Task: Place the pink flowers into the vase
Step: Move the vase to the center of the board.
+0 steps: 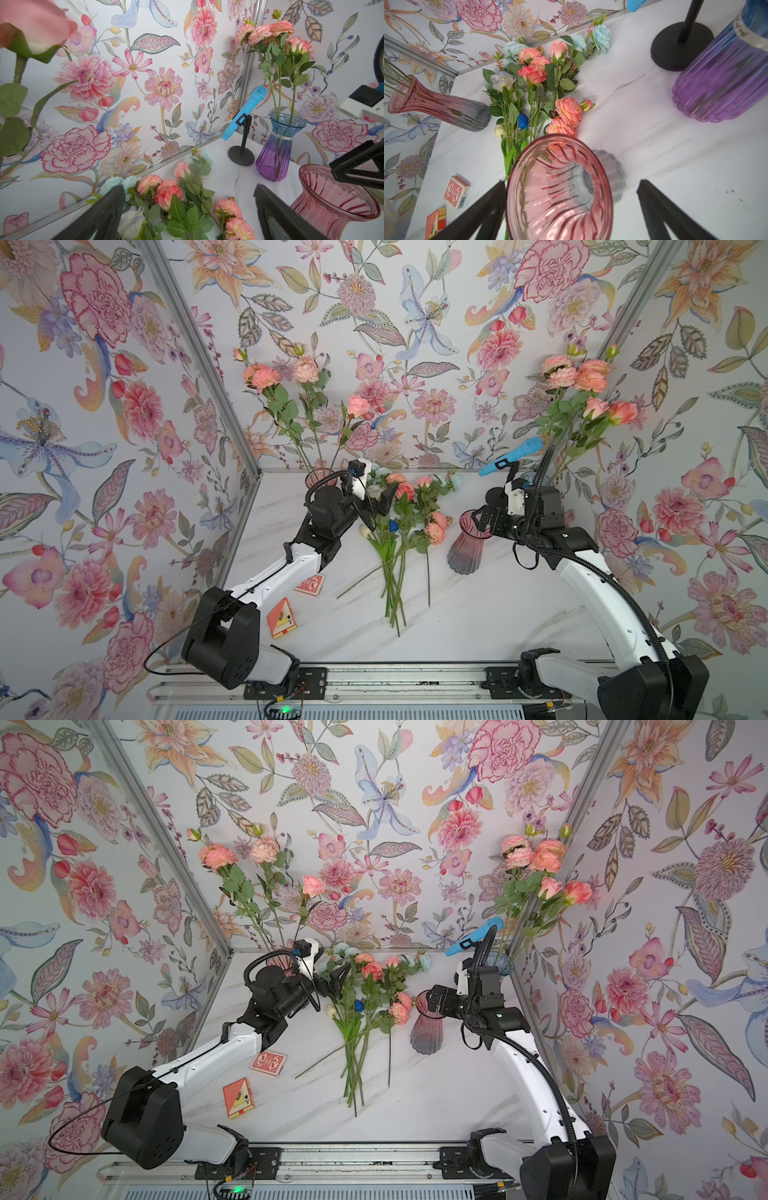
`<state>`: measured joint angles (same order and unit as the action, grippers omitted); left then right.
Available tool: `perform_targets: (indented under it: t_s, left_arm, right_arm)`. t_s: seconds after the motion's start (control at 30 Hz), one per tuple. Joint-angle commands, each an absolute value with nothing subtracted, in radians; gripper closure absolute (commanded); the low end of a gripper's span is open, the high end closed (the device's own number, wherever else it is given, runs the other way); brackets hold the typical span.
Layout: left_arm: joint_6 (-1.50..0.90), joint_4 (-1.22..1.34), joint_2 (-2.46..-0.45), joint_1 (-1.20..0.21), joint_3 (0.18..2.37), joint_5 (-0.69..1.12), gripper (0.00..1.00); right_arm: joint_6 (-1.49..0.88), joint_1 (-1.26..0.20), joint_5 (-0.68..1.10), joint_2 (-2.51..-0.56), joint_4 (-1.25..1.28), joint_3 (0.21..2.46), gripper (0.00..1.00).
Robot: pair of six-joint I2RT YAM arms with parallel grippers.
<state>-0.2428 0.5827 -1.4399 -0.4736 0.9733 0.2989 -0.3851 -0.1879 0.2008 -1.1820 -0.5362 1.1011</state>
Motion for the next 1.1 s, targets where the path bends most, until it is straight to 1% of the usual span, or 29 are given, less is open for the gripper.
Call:
perform_targets:
  t_s: [0.0, 0.23, 0.33, 0.47, 0.53, 0.8, 1.0, 1.07]
  left_arm:
    - [-0.238, 0.577, -1.454, -0.488, 0.986, 0.291, 0.0]
    - [-0.242, 0.576, -1.463, -0.495, 0.993, 0.295, 0.0]
    - [-0.242, 0.574, -1.468, -0.497, 0.996, 0.295, 0.0]
    - [-0.242, 0.572, -1.472, -0.498, 0.997, 0.297, 0.0]
    - [-0.243, 0.574, -1.473, -0.499, 0.995, 0.298, 0.0]
    - [-0.239, 0.574, -1.474, -0.499, 0.99, 0.299, 0.0]
    - [-0.234, 0.569, -1.474, -0.499, 0.986, 0.298, 0.0]
    - [-0.232, 0.569, -1.474, -0.499, 0.986, 0.295, 0.0]
  right_arm:
    - [-0.419, -0.183, 0.255, -1.185, -0.533, 1.078, 0.01]
    - [-0.41, -0.15, 0.234, -1.164, -0.536, 1.044, 0.01]
    - [-0.406, -0.131, 0.234, -1.167, -0.54, 1.03, 0.06]
    - [-0.402, -0.127, 0.243, -1.179, -0.54, 1.028, 0.15]
    - [-0.397, -0.126, 0.243, -1.185, -0.539, 1.033, 0.17]
    - [-0.38, -0.126, 0.248, -1.237, -0.539, 1.066, 0.32]
    - [-0.365, -0.127, 0.255, -1.269, -0.541, 1.087, 0.39]
    - [-0.364, -0.127, 0.261, -1.276, -0.541, 1.094, 0.43]
